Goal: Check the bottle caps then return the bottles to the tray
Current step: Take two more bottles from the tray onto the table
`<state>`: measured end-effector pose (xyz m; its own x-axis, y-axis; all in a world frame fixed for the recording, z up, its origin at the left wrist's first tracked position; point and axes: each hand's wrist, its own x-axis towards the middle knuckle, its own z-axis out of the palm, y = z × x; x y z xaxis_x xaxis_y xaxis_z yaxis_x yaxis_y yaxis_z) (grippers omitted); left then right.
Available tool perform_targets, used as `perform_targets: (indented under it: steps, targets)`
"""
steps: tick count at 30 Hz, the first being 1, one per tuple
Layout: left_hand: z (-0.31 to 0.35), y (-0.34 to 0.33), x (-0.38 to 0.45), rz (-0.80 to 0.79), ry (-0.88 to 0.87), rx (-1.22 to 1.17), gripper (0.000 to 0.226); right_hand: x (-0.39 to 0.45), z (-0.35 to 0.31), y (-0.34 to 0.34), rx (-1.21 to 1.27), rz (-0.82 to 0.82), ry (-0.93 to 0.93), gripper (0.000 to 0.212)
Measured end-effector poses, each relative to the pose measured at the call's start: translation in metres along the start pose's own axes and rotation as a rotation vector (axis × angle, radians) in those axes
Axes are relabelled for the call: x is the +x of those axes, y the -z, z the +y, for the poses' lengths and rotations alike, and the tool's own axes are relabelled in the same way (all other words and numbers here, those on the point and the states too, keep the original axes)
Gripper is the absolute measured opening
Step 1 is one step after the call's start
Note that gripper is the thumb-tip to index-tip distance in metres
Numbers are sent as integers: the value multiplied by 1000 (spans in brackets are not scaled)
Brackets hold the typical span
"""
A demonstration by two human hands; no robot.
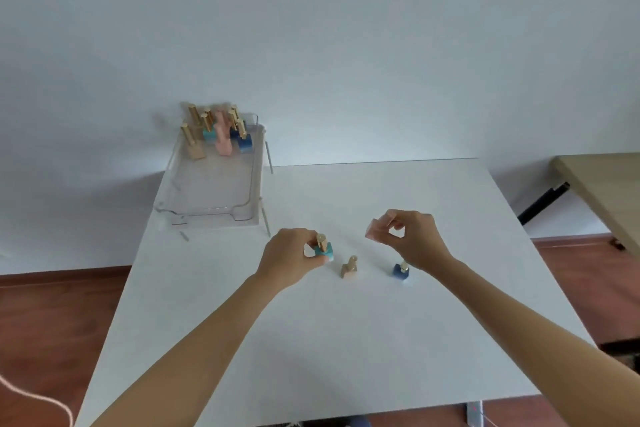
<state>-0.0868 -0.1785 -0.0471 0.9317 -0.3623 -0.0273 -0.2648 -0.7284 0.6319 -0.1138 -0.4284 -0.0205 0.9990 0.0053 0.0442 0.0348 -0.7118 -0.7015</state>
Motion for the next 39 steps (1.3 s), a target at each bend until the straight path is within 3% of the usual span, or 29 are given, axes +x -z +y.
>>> perform_targets:
  steps: [8, 13, 34, 36, 39]
  targets:
    - [11, -87, -13, -191, 52, 82, 13, -63, 77, -24, -27, -97, -197, 11]
    - [4, -116, -17, -218, 101, 111, 11, -76, 105, -43, -85, -139, -305, 10]
    - [-9, -143, -28, -208, 112, 185, 23, -86, 126, -65, -265, -217, -310, 10]
    - [-10, -142, -27, -238, 116, 183, 25, -86, 126, -63, -267, -240, -321, 17]
    - [-14, -133, -21, -299, 133, 215, 35, -84, 119, -55, -330, -325, -310, 46]
